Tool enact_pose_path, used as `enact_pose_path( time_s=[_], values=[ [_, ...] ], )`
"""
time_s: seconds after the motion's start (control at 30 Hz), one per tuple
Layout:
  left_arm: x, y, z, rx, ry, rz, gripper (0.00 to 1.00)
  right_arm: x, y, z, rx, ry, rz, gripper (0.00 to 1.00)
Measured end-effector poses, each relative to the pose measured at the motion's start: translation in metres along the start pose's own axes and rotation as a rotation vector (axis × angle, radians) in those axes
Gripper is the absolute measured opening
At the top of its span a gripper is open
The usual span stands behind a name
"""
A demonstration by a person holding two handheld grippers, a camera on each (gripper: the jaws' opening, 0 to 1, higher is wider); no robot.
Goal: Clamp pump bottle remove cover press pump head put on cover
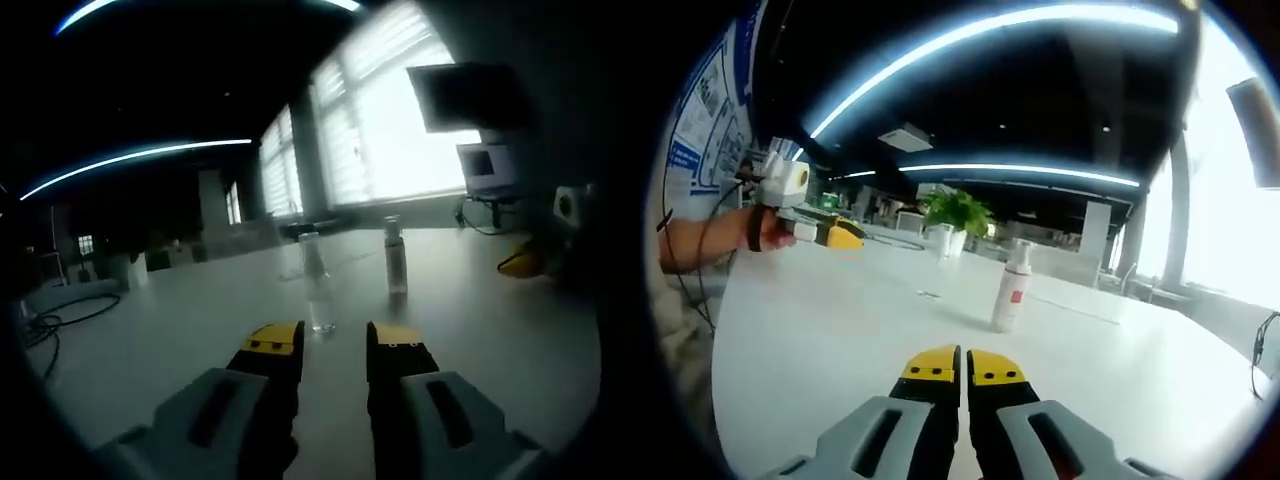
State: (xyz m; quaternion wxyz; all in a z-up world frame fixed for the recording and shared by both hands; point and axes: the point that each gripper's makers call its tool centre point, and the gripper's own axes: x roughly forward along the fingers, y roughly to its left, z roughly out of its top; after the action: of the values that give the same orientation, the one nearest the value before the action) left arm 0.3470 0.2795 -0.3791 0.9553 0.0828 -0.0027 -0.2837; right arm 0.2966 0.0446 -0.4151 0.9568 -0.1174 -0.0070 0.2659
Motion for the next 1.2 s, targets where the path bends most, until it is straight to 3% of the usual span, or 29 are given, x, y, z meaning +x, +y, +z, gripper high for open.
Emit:
enact_pose_path(
  time_s=[0.43,0.8,1.2],
  values=[
    [0.026,-0.004,0.002,0.029,0.022,0.005,0.20,0.000,0.000,0.001,-0.006,-0.010,0.000,0.00],
    [0.048,0.006,-0.004,-0.043,0.041,0.007,0.26,0.000,-0.001,0.001,-0.008,-0.013,0.000,0.00],
    [0.082,0.007,-0.005,-0.036,0.059,0.002,0.30,-0.001,0.001,0.003,-0.014,-0.015,0.002,0.00]
  ],
)
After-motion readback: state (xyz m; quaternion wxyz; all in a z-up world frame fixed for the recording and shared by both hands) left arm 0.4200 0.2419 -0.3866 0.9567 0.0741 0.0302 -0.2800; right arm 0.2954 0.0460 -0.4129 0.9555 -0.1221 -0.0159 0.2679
